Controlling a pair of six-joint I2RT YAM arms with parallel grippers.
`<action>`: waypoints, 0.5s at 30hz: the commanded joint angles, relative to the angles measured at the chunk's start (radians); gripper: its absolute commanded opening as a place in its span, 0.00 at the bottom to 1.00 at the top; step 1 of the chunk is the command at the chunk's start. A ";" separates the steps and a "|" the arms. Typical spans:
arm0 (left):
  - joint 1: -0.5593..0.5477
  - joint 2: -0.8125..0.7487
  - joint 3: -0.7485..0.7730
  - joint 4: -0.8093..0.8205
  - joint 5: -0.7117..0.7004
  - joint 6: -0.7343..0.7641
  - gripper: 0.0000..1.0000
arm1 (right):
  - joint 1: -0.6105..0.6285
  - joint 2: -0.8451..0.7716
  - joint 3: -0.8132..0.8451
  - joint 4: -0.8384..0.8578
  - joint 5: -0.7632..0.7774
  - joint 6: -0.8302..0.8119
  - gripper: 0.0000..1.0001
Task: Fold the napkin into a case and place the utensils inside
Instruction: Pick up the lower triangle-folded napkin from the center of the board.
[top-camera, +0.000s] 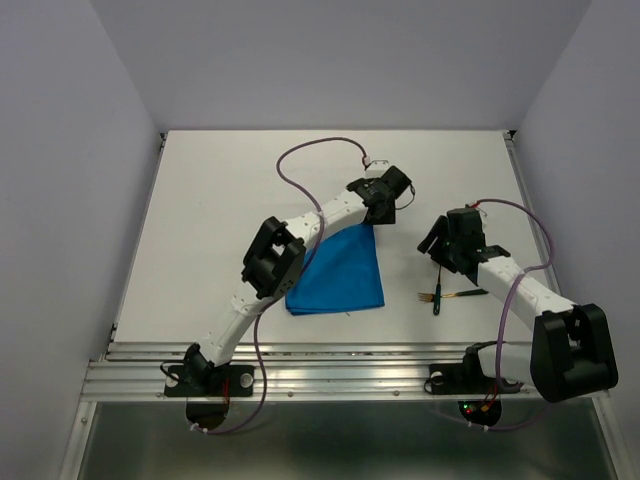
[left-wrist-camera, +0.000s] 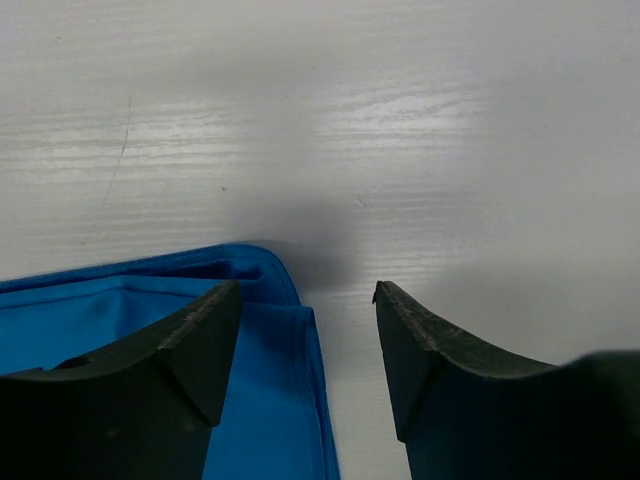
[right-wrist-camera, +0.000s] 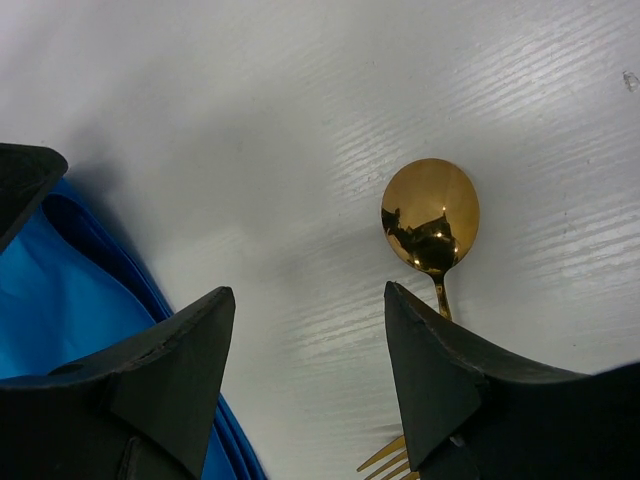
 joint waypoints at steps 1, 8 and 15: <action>-0.028 -0.010 0.053 -0.033 -0.090 -0.022 0.65 | -0.006 -0.009 -0.009 0.008 -0.006 -0.011 0.67; -0.051 -0.004 0.053 -0.057 -0.175 -0.056 0.59 | -0.006 -0.004 -0.009 0.011 -0.022 -0.014 0.67; -0.073 -0.053 -0.007 -0.061 -0.275 -0.108 0.59 | -0.006 0.002 -0.011 0.019 -0.041 -0.014 0.67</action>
